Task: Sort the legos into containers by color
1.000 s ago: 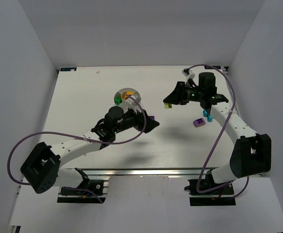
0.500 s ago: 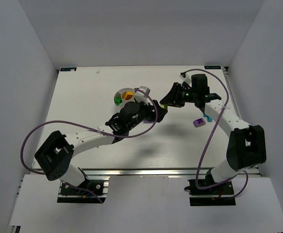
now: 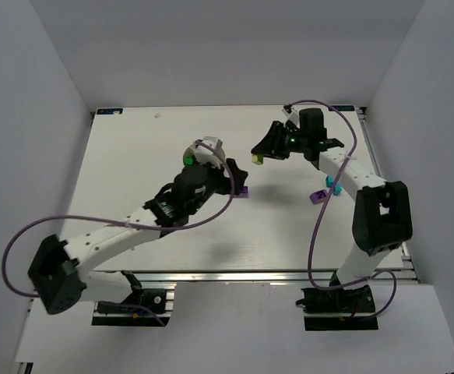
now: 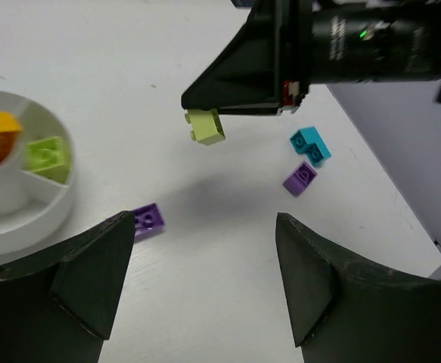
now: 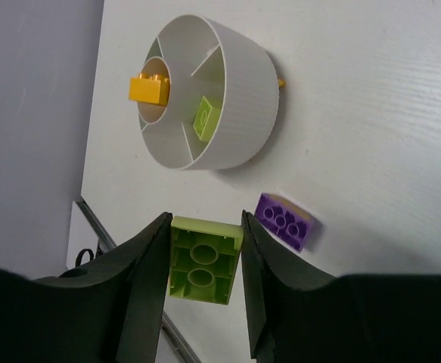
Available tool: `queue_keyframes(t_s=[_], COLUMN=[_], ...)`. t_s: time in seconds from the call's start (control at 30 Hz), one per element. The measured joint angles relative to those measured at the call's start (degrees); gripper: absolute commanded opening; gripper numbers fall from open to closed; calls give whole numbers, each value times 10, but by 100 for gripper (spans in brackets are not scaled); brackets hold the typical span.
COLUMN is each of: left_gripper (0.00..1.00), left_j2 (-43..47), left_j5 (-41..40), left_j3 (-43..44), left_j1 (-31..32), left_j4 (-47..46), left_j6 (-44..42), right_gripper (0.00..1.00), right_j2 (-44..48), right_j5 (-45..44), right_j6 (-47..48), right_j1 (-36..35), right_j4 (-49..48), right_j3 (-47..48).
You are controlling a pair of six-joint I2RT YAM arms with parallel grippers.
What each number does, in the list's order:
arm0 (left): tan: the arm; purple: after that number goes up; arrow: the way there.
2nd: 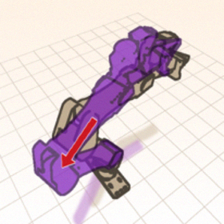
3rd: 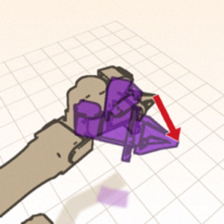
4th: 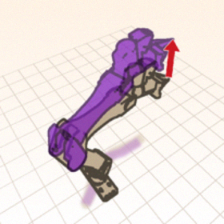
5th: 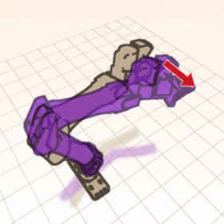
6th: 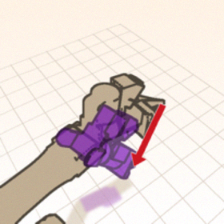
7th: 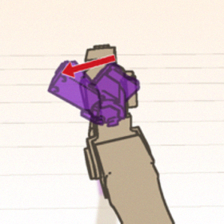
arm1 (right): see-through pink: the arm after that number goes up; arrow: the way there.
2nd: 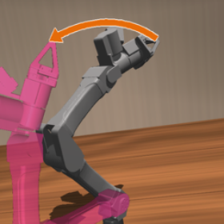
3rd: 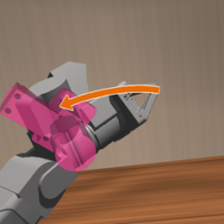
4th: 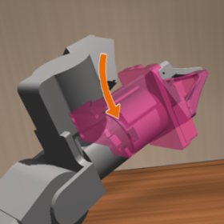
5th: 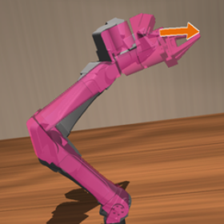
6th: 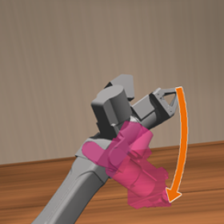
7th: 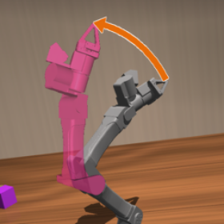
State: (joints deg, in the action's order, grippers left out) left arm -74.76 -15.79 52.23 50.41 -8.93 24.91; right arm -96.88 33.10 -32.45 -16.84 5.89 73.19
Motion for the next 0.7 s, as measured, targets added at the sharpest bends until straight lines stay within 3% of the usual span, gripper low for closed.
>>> queue_keyframes(t_s=[0.33, 0.7], left_gripper=[86, 86], left_j2=[275, 344], left_j5=[-151, -211], left_j3=[-31, -140], left_j1=[-1, -1], left_j4=[211, 305], left_j6=[-74, -92], right_gripper=[0, 0], right_j2=[-129, -189], right_j5=[-3, -9], right_j6=[-11, -54], right_j1=[-59, -121], right_j4=[-67, -149], right_j3=[83, 130])
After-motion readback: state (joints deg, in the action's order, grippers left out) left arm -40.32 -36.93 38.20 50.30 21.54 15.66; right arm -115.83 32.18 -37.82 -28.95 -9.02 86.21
